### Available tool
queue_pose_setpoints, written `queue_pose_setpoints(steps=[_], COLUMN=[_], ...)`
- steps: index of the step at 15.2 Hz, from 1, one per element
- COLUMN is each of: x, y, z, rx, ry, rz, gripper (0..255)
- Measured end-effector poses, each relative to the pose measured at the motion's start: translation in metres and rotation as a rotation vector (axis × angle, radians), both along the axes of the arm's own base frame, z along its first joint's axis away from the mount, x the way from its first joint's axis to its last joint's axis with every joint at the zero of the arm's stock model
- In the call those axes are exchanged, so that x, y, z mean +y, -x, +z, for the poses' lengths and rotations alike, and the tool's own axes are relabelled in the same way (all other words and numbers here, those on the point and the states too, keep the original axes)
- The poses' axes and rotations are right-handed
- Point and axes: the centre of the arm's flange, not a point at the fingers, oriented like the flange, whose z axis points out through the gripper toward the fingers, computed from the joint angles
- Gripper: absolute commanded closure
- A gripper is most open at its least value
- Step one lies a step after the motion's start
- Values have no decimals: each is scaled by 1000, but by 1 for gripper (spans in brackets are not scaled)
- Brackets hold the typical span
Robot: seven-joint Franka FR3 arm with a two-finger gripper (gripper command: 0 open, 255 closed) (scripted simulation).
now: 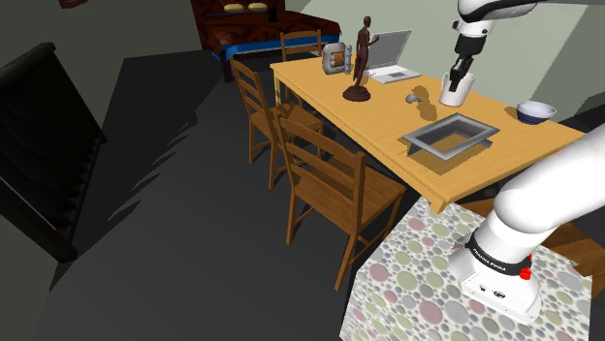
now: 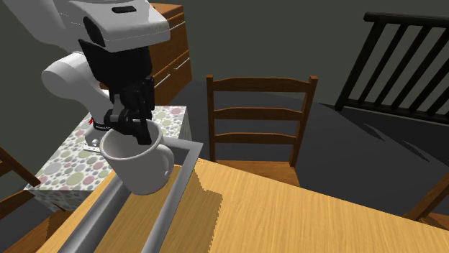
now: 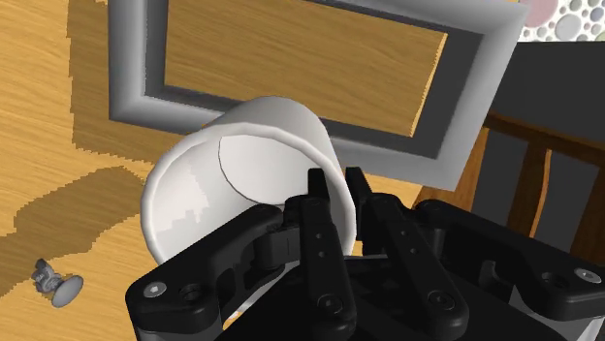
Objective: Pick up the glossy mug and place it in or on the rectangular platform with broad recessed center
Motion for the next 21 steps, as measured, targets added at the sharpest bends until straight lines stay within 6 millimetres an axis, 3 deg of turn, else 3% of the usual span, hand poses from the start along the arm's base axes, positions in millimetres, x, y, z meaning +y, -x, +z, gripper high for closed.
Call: queue_pose_setpoints(steps=[3, 5, 21], x=[21, 25, 28], y=[39, 49, 52], z=[3, -4, -87], rx=[0, 0, 1], ry=[1, 1, 1], rz=[0, 0, 1], gripper=[255, 255, 255])
